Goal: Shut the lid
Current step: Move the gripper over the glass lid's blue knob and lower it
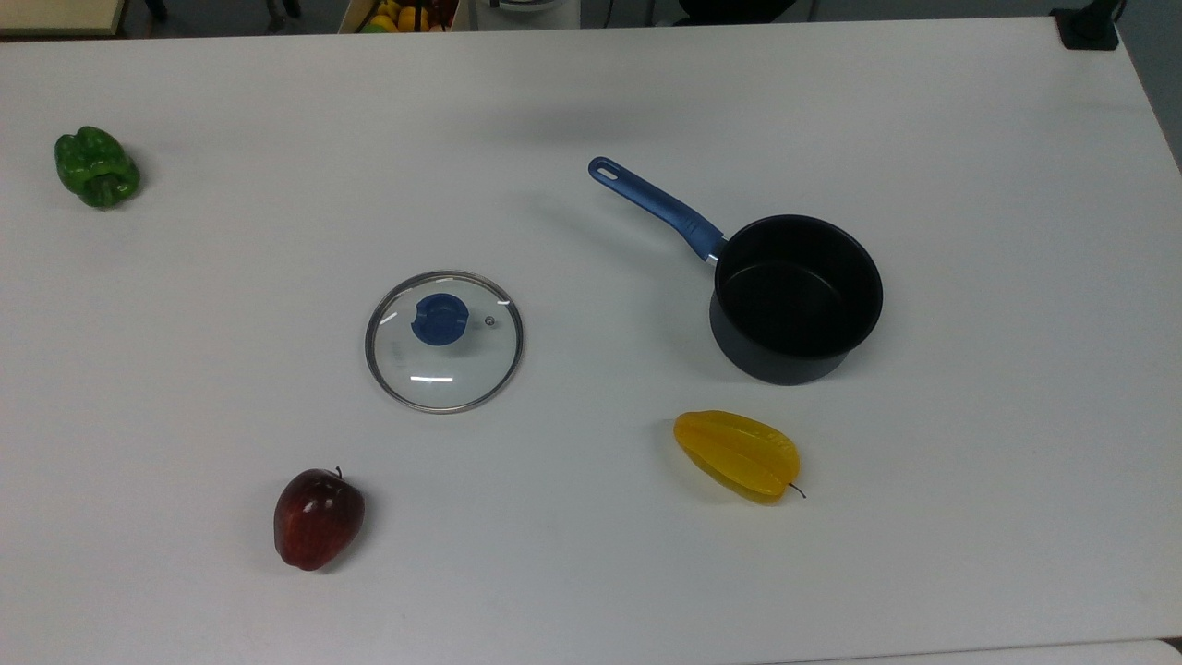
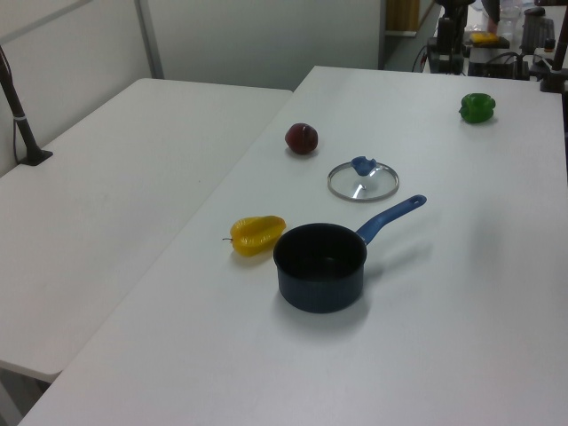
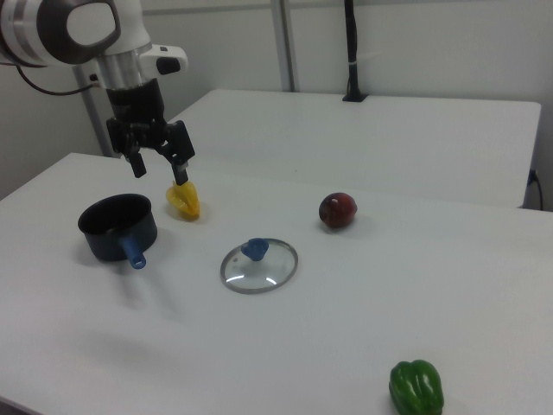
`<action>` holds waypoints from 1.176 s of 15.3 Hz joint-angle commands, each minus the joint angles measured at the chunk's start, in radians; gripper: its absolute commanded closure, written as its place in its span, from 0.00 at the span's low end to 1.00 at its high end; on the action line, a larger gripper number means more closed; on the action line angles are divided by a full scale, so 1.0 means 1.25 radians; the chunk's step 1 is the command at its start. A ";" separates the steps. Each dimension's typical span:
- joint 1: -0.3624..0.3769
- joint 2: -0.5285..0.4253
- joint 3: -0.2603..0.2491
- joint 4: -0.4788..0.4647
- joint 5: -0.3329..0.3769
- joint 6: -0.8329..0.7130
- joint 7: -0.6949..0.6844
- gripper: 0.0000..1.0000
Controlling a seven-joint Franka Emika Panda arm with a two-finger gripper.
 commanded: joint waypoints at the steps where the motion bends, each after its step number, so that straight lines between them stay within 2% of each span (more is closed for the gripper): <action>1: 0.001 0.004 -0.003 0.010 0.016 -0.015 -0.019 0.00; 9: -0.005 0.017 -0.003 0.006 0.016 0.002 -0.009 0.00; 14: -0.024 0.039 0.000 -0.086 0.024 0.152 -0.010 0.00; 18: -0.027 0.101 -0.001 -0.110 0.024 0.251 -0.009 0.00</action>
